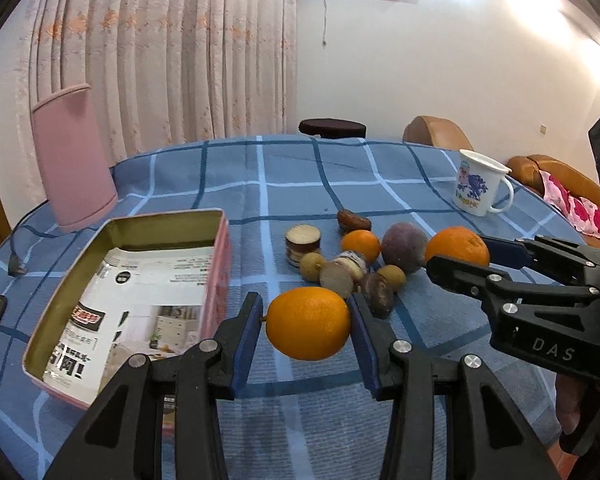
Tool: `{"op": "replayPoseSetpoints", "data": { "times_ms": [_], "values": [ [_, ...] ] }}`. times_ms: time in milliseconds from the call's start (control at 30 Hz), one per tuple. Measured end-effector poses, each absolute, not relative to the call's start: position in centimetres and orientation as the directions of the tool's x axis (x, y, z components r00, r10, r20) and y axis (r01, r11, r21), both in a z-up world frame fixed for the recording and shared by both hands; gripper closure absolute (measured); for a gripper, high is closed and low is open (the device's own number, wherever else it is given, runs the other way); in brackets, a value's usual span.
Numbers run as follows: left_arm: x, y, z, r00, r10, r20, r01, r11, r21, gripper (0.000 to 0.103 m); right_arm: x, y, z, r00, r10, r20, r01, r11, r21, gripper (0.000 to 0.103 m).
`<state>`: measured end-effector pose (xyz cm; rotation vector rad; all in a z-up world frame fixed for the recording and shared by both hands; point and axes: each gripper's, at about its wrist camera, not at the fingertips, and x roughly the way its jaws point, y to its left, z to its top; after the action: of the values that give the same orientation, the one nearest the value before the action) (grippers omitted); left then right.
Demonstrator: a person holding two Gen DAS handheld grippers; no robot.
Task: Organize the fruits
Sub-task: 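Carry the oranges over the pink tin box with both tools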
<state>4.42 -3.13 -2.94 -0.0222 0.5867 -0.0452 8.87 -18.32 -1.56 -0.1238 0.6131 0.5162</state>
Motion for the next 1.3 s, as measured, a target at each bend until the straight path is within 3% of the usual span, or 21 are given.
{"op": "replayPoseSetpoints", "data": {
  "times_ms": [700,1300],
  "values": [
    [2.9,-0.2,-1.3,0.876,0.035,-0.482,-0.05,0.999,-0.018,0.057,7.4,-16.0,0.8,0.735,0.48,-0.478,-0.542,0.84,0.01,0.053],
    [3.1,2.7,-1.3,0.858,0.129,-0.498,-0.142,0.99,0.011,0.057,7.6,-12.8,2.8,0.731,0.533,-0.426,-0.6,0.8,-0.028,0.053]
  ]
}}
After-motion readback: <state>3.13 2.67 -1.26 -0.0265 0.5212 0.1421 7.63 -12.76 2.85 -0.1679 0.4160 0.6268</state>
